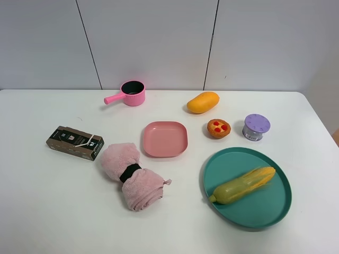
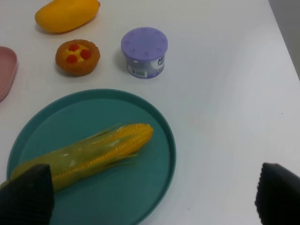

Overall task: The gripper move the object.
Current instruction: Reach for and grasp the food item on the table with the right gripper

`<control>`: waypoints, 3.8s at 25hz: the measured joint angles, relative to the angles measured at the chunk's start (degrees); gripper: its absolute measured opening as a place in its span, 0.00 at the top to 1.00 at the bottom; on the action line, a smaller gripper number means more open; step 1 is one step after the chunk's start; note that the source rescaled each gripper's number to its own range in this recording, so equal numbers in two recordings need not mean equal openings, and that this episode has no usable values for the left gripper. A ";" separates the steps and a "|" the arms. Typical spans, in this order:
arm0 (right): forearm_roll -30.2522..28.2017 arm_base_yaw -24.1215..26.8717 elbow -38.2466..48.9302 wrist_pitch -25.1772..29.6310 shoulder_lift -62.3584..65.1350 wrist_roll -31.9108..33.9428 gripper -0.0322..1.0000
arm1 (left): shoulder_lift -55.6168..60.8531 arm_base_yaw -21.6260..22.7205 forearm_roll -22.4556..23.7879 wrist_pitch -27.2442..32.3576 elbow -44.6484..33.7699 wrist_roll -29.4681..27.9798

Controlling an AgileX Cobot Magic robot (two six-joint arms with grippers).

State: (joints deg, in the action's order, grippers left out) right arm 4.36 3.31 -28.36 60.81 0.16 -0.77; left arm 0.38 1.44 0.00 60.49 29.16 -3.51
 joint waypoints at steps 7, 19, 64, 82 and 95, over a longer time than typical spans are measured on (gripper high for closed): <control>-0.06 0.00 -1.97 -0.60 0.00 0.00 0.03 | 0.00 0.00 0.00 0.00 0.00 0.00; -0.22 0.00 -30.25 -1.67 -36.03 -16.85 0.03 | 0.00 0.00 0.00 0.00 0.00 0.00; -9.42 -20.72 -60.74 -15.37 -110.06 -57.36 0.08 | 0.00 0.00 0.00 0.00 0.00 0.00; -4.36 -20.72 -60.74 -8.48 -110.42 -49.54 0.08 | 0.00 0.00 0.00 0.00 0.00 0.00; -4.36 -20.72 -60.76 -11.29 -120.70 -46.18 0.08 | 0.00 0.00 0.00 0.00 0.00 0.00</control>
State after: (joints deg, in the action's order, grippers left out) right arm 0.00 -17.40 -89.11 49.51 -120.54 -46.95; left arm 0.38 1.44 0.00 60.49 29.16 -3.51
